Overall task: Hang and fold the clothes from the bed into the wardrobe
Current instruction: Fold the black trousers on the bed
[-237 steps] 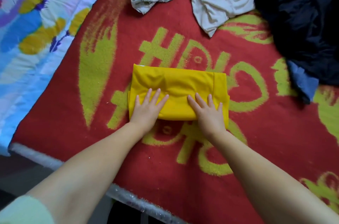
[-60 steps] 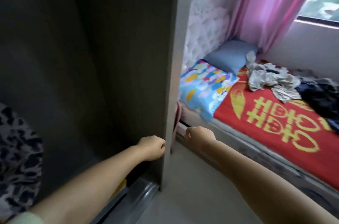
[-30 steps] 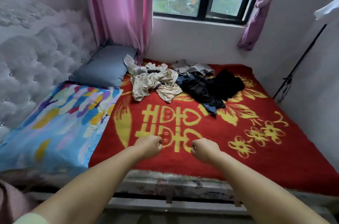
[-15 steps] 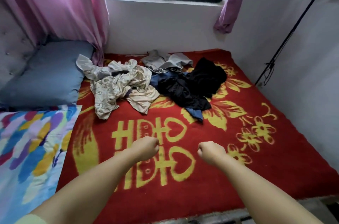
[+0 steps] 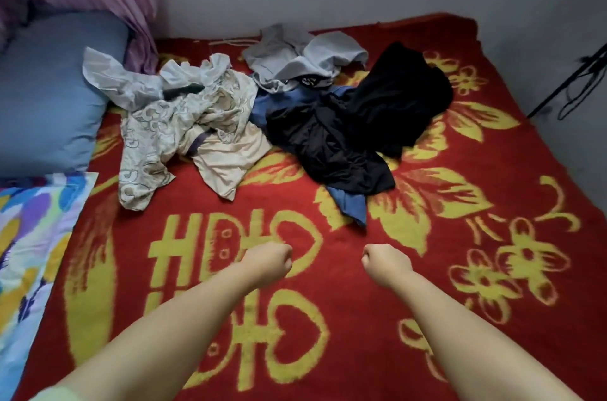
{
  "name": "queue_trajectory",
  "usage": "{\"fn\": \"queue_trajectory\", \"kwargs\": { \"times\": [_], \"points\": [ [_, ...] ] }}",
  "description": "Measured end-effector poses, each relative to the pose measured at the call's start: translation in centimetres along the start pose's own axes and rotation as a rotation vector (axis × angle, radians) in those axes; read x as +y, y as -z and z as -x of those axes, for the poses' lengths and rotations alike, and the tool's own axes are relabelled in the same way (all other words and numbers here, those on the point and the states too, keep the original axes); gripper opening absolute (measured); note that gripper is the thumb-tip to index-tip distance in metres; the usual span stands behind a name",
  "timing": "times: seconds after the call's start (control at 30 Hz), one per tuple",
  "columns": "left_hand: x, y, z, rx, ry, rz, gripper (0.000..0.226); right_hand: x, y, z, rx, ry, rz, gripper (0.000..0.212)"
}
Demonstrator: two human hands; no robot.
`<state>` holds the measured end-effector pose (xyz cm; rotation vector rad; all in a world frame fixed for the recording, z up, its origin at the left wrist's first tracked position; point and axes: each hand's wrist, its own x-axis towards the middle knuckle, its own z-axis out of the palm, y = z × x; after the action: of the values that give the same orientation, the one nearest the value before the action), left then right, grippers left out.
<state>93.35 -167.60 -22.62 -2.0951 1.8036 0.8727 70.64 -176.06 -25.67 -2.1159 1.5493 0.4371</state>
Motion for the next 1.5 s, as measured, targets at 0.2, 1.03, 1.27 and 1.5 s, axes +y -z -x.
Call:
{"fn": "queue_trajectory", "kwargs": {
  "times": [0.2, 1.03, 1.27, 1.5],
  "points": [
    [2.8, -0.6, -12.3, 0.08, 0.0, 0.055, 0.034, 3.1, -5.0, -11.1, 0.149, -0.017, -0.095, 0.035],
    [1.4, 3.6, -31.9, 0.67, -0.074, 0.335, 0.023, 7.3, -15.6, -17.8, 0.635, 0.136, -0.067, 0.036],
    [-0.3, 4.7, -22.6, 0.768, -0.2, 0.404, 0.031, 6.3, -13.3, -16.8, 0.363, 0.067, -0.101, 0.028],
    [2.2, 2.8, -11.7, 0.532, -0.177, 0.718, 0.042, 2.7, -6.6, -12.0, 0.333, 0.007, -0.481, 0.083]
  ]
}}
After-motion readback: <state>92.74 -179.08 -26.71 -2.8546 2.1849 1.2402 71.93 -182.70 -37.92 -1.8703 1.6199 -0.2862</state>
